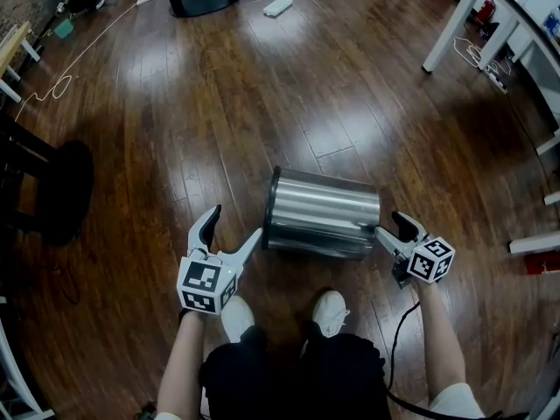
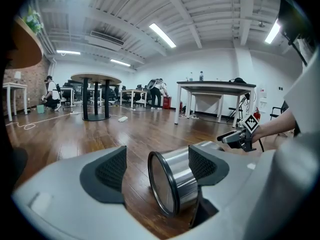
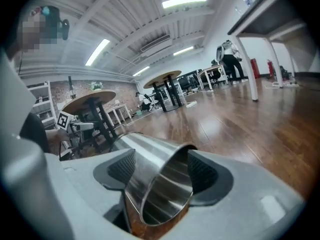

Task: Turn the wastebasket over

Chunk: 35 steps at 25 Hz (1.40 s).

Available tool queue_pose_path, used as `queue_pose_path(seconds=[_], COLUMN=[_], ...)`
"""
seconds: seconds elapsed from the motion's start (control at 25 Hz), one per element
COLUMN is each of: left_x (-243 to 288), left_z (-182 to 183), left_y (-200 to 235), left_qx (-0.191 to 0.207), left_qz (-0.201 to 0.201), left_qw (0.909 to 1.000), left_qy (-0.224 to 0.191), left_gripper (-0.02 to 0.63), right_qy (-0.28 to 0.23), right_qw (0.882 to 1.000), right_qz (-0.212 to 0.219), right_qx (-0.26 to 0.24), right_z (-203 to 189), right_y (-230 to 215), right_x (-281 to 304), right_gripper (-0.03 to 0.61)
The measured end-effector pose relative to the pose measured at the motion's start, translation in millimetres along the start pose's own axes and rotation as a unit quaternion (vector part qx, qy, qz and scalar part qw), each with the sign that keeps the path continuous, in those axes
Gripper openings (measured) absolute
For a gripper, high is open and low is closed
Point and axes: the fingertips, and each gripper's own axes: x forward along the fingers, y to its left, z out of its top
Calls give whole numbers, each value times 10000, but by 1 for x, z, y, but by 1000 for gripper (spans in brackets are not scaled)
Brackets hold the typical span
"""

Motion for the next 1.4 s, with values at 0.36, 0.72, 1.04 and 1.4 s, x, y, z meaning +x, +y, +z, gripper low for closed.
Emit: queue_pose_path(seconds=[0.36,0.72,1.04,1.4], left_x=[-3,22,38,47], left_z=[-23,-72,-128,-116], left_y=[8,4,-23,-44], left_qx=[-203,-837,-1072,-1537], left_qz=[-37,-453,-911,-1558], left_qw=[9997,9939,9834,9730], left_qy=[127,558,1149,728], left_gripper=[396,373,323,81], right_qy=[7,785,1882,1869], right_qw=[9873,9650,9513,9644], right_qz=[894,1496,1450,1047], right_qx=[-1314,-2006,-1966,-1550], right_z=[79,72,45,43], right_y=[107,184,205,177], right_x=[61,140,198,181], right_gripper=[305,305,305,305])
